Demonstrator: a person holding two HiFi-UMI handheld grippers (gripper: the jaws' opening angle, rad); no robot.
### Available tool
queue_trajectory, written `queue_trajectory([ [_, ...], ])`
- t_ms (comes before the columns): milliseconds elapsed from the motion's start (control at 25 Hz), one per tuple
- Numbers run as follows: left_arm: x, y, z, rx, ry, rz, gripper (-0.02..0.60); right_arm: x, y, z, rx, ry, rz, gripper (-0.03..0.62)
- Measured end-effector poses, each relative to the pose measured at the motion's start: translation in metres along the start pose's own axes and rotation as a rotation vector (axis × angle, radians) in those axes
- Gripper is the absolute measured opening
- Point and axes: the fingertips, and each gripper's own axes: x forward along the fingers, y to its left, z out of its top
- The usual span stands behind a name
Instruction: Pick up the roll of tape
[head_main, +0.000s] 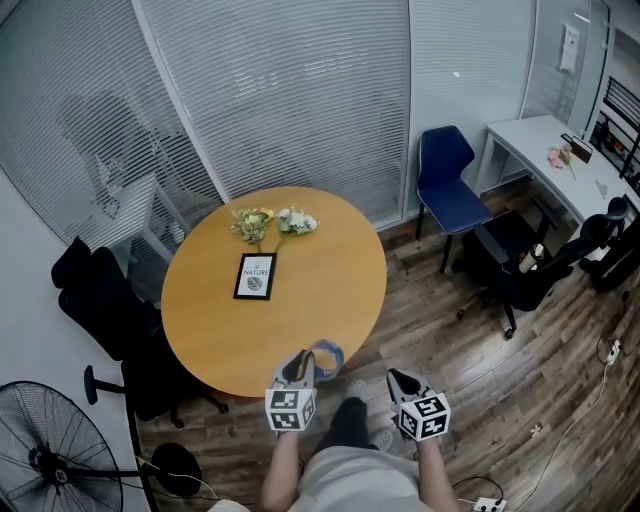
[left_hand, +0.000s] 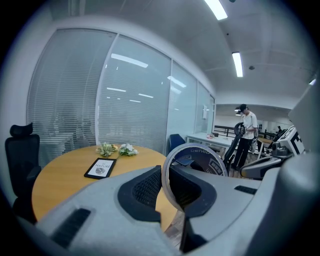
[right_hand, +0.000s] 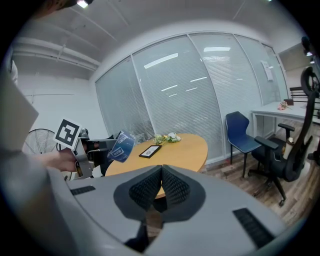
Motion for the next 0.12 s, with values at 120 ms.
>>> queue_trajectory([
  [120, -0.0018, 0.0027, -0.0009, -0.003, 0.001, 0.004, 0.052, -0.0001, 0.0022, -0.0004, -0.001, 0.001, 0.0, -0.002],
])
